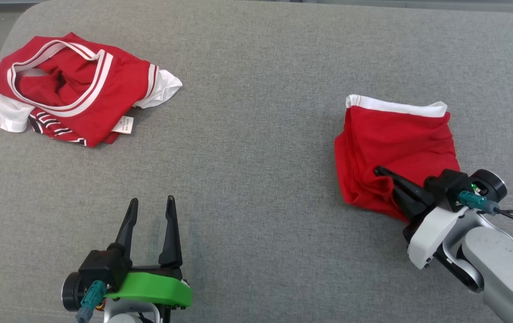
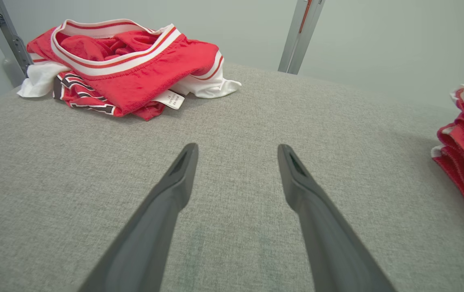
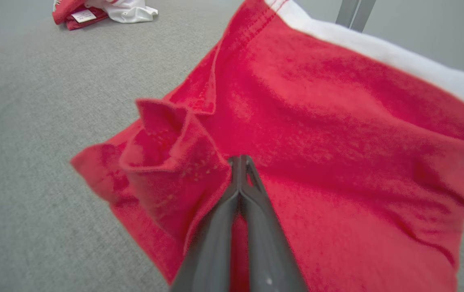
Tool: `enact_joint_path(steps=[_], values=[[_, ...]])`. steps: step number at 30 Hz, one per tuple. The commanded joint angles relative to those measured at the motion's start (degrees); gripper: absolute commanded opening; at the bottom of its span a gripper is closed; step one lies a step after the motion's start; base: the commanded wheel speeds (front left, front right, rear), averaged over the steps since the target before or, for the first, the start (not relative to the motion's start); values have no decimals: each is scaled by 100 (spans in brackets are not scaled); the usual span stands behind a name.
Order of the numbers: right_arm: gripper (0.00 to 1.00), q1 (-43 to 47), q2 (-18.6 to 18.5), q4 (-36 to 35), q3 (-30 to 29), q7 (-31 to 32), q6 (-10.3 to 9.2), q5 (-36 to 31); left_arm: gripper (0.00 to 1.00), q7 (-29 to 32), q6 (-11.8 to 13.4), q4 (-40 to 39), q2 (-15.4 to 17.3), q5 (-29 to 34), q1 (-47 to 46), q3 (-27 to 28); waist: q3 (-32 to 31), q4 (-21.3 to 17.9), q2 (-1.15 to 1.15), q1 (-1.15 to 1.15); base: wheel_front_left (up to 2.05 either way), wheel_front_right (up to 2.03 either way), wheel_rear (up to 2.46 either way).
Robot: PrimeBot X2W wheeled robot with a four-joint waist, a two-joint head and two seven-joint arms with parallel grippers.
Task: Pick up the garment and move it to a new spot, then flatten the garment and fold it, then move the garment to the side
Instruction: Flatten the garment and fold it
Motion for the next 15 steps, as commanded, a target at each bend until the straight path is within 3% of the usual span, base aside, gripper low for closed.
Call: enact_joint_path(steps=[1,15], values=[[0,57,32,-20,81,-15,-8,-24,100,-1,20,12,16,-40,53,29,-72,30,0,0,0,0,0],[0,451,482,1,683,-15,-8,-1,100,-1,-43,69,16,-58,482,268,-810,-143,0,0,0,0,0]])
